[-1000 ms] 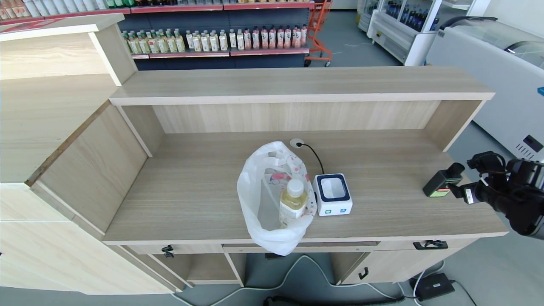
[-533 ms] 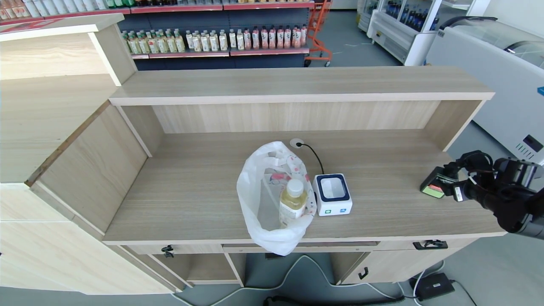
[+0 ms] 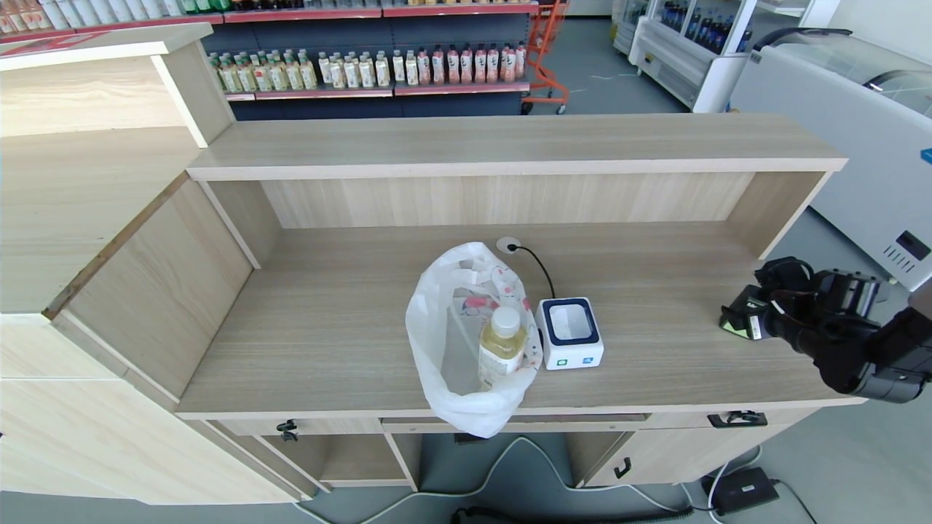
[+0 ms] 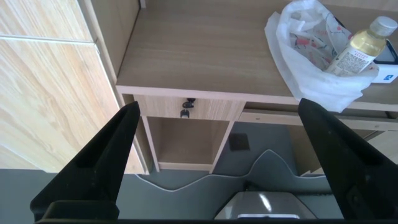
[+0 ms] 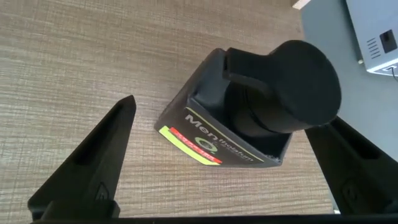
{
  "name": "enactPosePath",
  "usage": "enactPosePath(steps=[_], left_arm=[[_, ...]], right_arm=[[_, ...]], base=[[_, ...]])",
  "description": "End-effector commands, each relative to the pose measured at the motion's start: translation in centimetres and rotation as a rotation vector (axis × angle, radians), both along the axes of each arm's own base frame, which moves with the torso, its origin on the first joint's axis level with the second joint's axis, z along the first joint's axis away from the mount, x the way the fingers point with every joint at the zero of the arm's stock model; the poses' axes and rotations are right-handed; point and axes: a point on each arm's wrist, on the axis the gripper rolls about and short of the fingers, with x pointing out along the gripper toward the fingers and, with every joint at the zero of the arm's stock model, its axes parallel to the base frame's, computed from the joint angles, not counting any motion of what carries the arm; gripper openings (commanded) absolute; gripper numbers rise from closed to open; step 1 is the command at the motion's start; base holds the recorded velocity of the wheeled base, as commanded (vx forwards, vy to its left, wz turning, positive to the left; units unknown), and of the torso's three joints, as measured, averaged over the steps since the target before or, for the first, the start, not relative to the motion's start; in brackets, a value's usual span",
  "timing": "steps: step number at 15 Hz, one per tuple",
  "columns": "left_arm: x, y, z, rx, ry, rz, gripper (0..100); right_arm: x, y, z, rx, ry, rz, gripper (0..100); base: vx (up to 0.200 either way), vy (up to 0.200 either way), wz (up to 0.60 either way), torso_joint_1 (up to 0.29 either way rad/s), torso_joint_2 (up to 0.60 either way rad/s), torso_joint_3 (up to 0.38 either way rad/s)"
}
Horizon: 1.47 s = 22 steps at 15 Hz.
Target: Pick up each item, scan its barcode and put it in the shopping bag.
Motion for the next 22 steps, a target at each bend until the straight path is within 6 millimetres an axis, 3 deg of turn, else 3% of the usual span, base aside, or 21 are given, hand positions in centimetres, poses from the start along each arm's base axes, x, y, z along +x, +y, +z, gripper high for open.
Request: enactPosePath(steps=[1, 4, 5, 10, 12, 14, 15, 17, 18, 19, 20, 22], left_arm=[[0.0, 0.0, 0.0, 0.0, 0.001, 0.0, 100], [0.0, 0.0, 0.0, 0.0, 0.001, 0.0, 100], [0.0, 0.0, 0.0, 0.0, 0.001, 0.0, 100], [0.0, 0.0, 0.0, 0.0, 0.001, 0.0, 100], [0.0, 0.0, 0.0, 0.0, -0.001, 0.0, 100], [0.0, 0.0, 0.0, 0.0, 0.001, 0.0, 100], [0.0, 0.0, 0.0, 0.0, 0.001, 0.0, 100], [0.0, 0.0, 0.0, 0.0, -0.001, 0.0, 100], [0.0, 0.0, 0.0, 0.0, -0.001, 0.0, 100], [0.0, 0.0, 0.0, 0.0, 0.001, 0.0, 100], [0.0, 0.0, 0.0, 0.0, -0.001, 0.0, 100], [0.0, 0.0, 0.0, 0.0, 0.001, 0.0, 100]], right_arm=[[0.5, 0.4, -0.7, 0.003, 0.007, 0.016, 100], [1.0, 0.4, -1.0, 0.001, 0.003, 0.033, 100], [1.1, 0.4, -1.3, 0.003, 0.009, 0.035, 0], [1.8, 1.2, -1.3, -0.001, -0.004, 0.056, 0], [2.1, 2.0, -0.2, -0.016, -0.034, 0.074, 0], [1.2, 2.4, 1.7, -0.053, -0.048, 0.082, 0], [-0.4, 2.7, 3.2, -0.09, -0.043, 0.083, 0], [-7.6, 3.1, 8.7, -0.196, -0.071, 0.066, 0], [-10.1, 3.4, 9.9, -0.23, -0.076, 0.061, 0], [-15.4, 4.6, 12.0, -0.316, -0.105, 0.075, 0], [-18.2, 6.2, 14.1, -0.366, -0.173, 0.145, 0], [-21.5, 10.3, 17.1, -0.44, -0.263, 0.42, 0]], base=[[0.0, 0.0, 0.0, 0.0, 0.0, 0.0], [0.0, 0.0, 0.0, 0.0, 0.0, 0.0], [0.0, 0.0, 0.0, 0.0, 0.0, 0.0], [0.0, 0.0, 0.0, 0.0, 0.0, 0.0], [0.0, 0.0, 0.0, 0.0, 0.0, 0.0], [0.0, 0.0, 0.0, 0.0, 0.0, 0.0], [0.0, 0.0, 0.0, 0.0, 0.0, 0.0], [0.0, 0.0, 0.0, 0.0, 0.0, 0.0], [0.0, 0.0, 0.0, 0.0, 0.0, 0.0], [0.0, 0.0, 0.0, 0.0, 0.0, 0.0], [0.0, 0.0, 0.0, 0.0, 0.0, 0.0], [0.0, 0.0, 0.0, 0.0, 0.0, 0.0]])
